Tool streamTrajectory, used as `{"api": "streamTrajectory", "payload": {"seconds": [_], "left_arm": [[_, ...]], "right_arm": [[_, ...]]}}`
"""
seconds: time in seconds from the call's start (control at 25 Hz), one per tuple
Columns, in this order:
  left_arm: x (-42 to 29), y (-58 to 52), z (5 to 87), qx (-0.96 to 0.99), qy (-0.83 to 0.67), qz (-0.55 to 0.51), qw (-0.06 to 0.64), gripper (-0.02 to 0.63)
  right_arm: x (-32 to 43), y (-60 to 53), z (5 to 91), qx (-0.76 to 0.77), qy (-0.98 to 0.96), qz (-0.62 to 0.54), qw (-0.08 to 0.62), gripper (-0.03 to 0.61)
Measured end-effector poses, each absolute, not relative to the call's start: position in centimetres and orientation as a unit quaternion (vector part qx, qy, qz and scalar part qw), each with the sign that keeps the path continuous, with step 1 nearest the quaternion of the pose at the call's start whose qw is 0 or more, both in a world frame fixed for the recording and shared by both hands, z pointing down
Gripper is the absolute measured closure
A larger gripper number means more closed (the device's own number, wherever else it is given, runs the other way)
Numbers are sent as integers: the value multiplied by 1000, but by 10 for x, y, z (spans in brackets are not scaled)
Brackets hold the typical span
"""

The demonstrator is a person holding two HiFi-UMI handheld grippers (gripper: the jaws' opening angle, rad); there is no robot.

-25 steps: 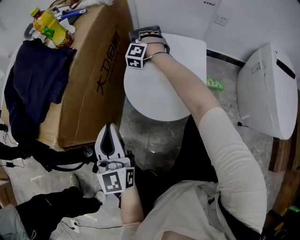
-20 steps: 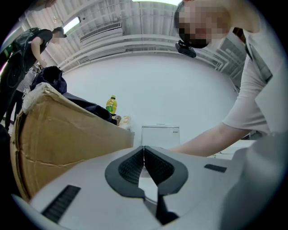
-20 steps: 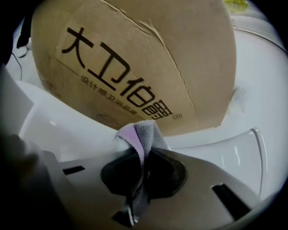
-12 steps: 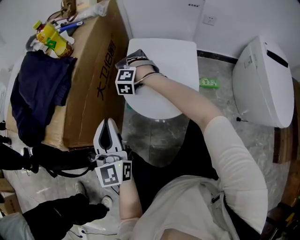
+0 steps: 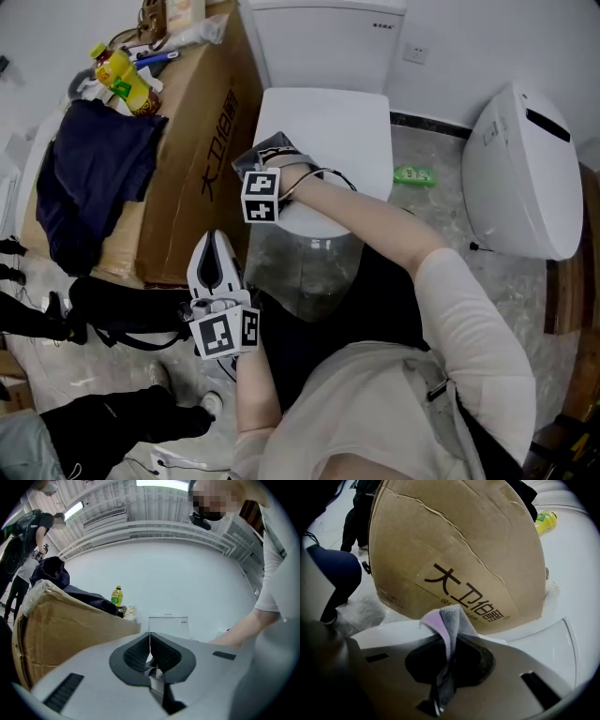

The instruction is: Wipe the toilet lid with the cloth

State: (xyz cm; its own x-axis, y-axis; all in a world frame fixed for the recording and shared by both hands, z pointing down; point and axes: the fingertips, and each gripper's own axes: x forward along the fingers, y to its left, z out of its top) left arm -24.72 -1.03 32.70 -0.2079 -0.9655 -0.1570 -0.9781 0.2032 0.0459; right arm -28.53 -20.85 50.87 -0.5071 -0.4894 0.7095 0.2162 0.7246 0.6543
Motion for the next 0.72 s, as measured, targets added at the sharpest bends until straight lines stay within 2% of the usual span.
{"api": "streamTrajectory", "payload": {"seconds": [0.72], "left_arm": [[-257,-21,333,-623,779,64,39,598]], "right_arm": [[-270,-166,511,54,-802,-332,494,532]]}}
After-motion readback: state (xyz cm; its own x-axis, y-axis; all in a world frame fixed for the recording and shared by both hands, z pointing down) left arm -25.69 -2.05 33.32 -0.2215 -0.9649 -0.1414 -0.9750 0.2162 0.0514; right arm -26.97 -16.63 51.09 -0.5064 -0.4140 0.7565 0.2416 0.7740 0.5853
